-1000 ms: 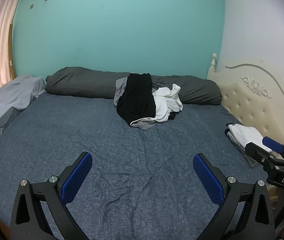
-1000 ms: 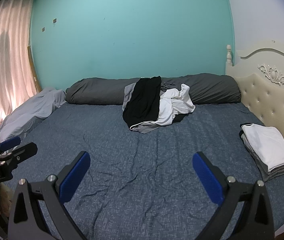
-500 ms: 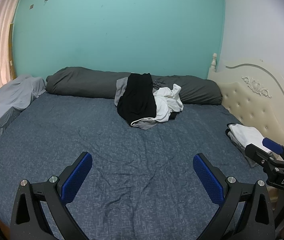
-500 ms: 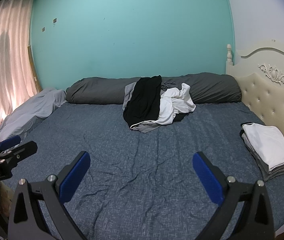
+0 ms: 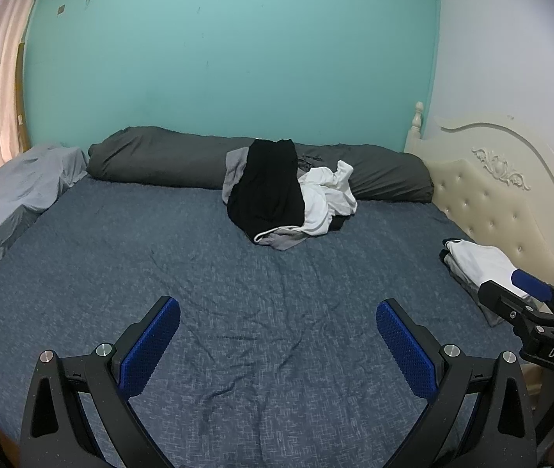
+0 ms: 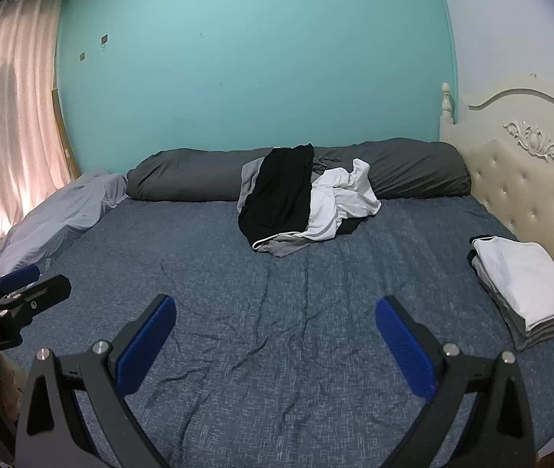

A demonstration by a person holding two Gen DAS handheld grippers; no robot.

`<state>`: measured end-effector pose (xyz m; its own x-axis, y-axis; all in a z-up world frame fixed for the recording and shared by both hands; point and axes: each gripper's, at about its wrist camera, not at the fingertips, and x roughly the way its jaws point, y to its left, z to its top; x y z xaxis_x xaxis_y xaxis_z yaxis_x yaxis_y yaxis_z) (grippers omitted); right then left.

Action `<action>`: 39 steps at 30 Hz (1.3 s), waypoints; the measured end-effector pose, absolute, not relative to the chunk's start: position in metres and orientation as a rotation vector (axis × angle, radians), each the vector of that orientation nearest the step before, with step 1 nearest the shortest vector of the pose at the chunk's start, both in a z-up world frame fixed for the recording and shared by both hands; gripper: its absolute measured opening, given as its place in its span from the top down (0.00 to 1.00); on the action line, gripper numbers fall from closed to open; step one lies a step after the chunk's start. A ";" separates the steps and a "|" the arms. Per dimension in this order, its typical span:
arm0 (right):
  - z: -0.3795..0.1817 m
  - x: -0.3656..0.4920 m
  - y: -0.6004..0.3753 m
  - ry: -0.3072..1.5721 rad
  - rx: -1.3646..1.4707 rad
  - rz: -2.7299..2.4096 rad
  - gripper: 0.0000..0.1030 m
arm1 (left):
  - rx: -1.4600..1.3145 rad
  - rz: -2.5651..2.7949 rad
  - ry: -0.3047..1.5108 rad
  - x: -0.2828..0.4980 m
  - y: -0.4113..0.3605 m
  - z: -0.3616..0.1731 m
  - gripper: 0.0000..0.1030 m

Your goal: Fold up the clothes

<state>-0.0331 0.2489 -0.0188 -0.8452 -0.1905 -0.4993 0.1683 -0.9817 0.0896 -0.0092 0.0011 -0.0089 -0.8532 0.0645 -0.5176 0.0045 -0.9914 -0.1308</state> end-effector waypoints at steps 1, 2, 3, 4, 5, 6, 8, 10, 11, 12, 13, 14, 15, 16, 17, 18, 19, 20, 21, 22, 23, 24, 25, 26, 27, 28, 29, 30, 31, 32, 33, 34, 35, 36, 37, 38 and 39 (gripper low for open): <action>-0.019 -0.034 0.249 -0.065 0.779 -2.850 0.00 | -0.843 2.987 -0.203 -0.010 0.001 -0.009 0.00; -0.020 -0.035 0.249 -0.065 0.780 -2.849 0.00 | -0.844 2.986 -0.207 -0.011 0.000 -0.009 0.00; -0.021 -0.035 0.249 -0.066 0.781 -2.847 0.00 | -0.847 2.986 -0.215 -0.013 -0.001 -0.010 0.00; -0.022 -0.036 0.249 -0.067 0.782 -2.846 0.00 | -0.849 2.985 -0.224 -0.014 -0.002 -0.011 0.00; -0.024 -0.038 0.249 -0.071 0.788 -2.843 0.00 | -0.851 2.985 -0.234 -0.016 -0.003 -0.012 0.00; -0.025 -0.040 0.250 -0.076 0.794 -2.838 0.00 | -0.853 2.985 -0.246 -0.017 -0.005 -0.014 0.00; -0.030 -0.045 0.249 -0.084 0.811 -2.833 0.00 | -0.849 2.980 -0.293 -0.021 -0.010 -0.018 0.00; -0.036 -0.053 0.248 -0.077 0.830 -2.829 0.00 | -0.850 2.986 -0.326 -0.026 -0.016 -0.024 0.00; -0.040 -0.057 0.248 -0.078 0.840 -2.825 0.00 | -0.854 2.992 -0.327 -0.029 -0.018 -0.027 0.00; -0.044 -0.061 0.247 -0.079 0.851 -2.821 0.00 | -0.858 2.996 -0.328 -0.033 -0.020 -0.030 0.00; -0.047 -0.065 0.247 -0.079 0.861 -2.817 0.00 | -0.864 2.999 -0.330 -0.038 -0.022 -0.035 0.00; -0.052 -0.070 0.247 -0.086 0.873 -2.809 0.00 | -0.870 3.002 -0.332 -0.042 -0.025 -0.039 0.00; -0.057 -0.076 0.246 -0.097 0.885 -2.793 0.00 | -0.878 3.008 -0.333 -0.048 -0.028 -0.045 0.00; -0.063 -0.082 0.246 -0.118 0.895 -2.769 0.00 | -0.885 3.015 -0.335 -0.054 -0.031 -0.051 0.00; -0.069 -0.087 0.245 -0.140 0.903 -2.743 0.00 | -0.891 3.022 -0.339 -0.059 -0.034 -0.056 0.00; -0.075 -0.095 0.244 -0.151 0.913 -2.726 0.00 | -0.896 3.031 -0.344 -0.064 -0.037 -0.061 0.00; -0.081 -0.102 0.242 -0.161 0.924 -2.709 0.00 | -0.904 3.037 -0.352 -0.071 -0.042 -0.067 0.00; -0.087 -0.110 0.240 -0.157 0.928 -2.703 0.00 | -0.912 3.041 -0.362 -0.080 -0.046 -0.074 0.00; -0.093 -0.119 0.237 -0.144 0.933 -2.699 0.00 | -0.921 3.045 -0.372 -0.088 -0.051 -0.080 0.00; -0.099 -0.128 0.234 -0.130 0.939 -2.695 0.00 | -0.929 3.049 -0.381 -0.096 -0.056 -0.087 0.00; -0.105 -0.139 0.230 -0.119 0.947 -2.686 0.00 | -0.936 3.053 -0.386 -0.104 -0.060 -0.093 0.00; -0.111 -0.150 0.226 -0.108 0.955 -2.676 0.00 | -0.941 3.058 -0.386 -0.112 -0.063 -0.098 0.00; -0.116 -0.160 0.223 -0.101 0.962 -2.667 0.00 | -0.944 3.064 -0.383 -0.120 -0.066 -0.104 0.00; -0.121 -0.170 0.220 -0.096 0.969 -2.657 0.00 | -0.945 3.072 -0.379 -0.128 -0.070 -0.110 0.00; -0.126 -0.184 0.216 -0.092 0.970 -2.650 0.00 | -0.948 3.077 -0.381 -0.136 -0.074 -0.116 0.00; -0.132 -0.196 0.213 -0.092 0.972 -2.647 0.00 | -0.952 3.080 -0.390 -0.144 -0.078 -0.123 0.00; -0.137 -0.208 0.211 -0.092 0.975 -2.644 0.00 | -0.955 3.084 -0.398 -0.152 -0.082 -0.129 0.00; -0.142 -0.220 0.208 -0.092 0.978 -2.642 0.00 | -0.962 3.081 -0.414 -0.160 -0.086 -0.137 0.00; -0.147 -0.232 0.206 -0.092 0.981 -2.639 0.00 | -0.971 3.073 -0.437 -0.169 -0.090 -0.145 0.00; -0.152 -0.244 0.201 -0.074 0.988 -2.643 0.00 | -0.979 3.066 -0.459 -0.177 -0.094 -0.152 0.00; -0.158 -0.256 0.196 -0.054 0.995 -2.648 0.00 | -0.987 3.060 -0.482 -0.184 -0.098 -0.159 0.00; -0.163 -0.267 0.190 -0.027 0.988 -2.649 0.00 | -0.993 3.055 -0.498 -0.190 -0.102 -0.166 0.00; -0.167 -0.277 0.184 -0.001 0.976 -2.648 0.00 | -0.999 3.051 -0.510 -0.196 -0.105 -0.173 0.00; -0.173 -0.289 0.178 0.021 0.970 -2.645 0.00 | -1.006 3.050 -0.512 -0.202 -0.108 -0.180 0.00; -0.178 -0.302 0.172 0.043 0.964 -2.643 0.00 | -1.016 3.051 -0.509 -0.209 -0.112 -0.188 0.00; -0.185 -0.317 0.167 0.041 0.967 -2.641 0.00 | -1.023 3.049 -0.512 -0.214 -0.115 -0.195 0.00; -0.192 -0.332 0.162 0.036 0.971 -2.640 0.00 | -1.031 3.043 -0.525 -0.219 -0.119 -0.203 0.00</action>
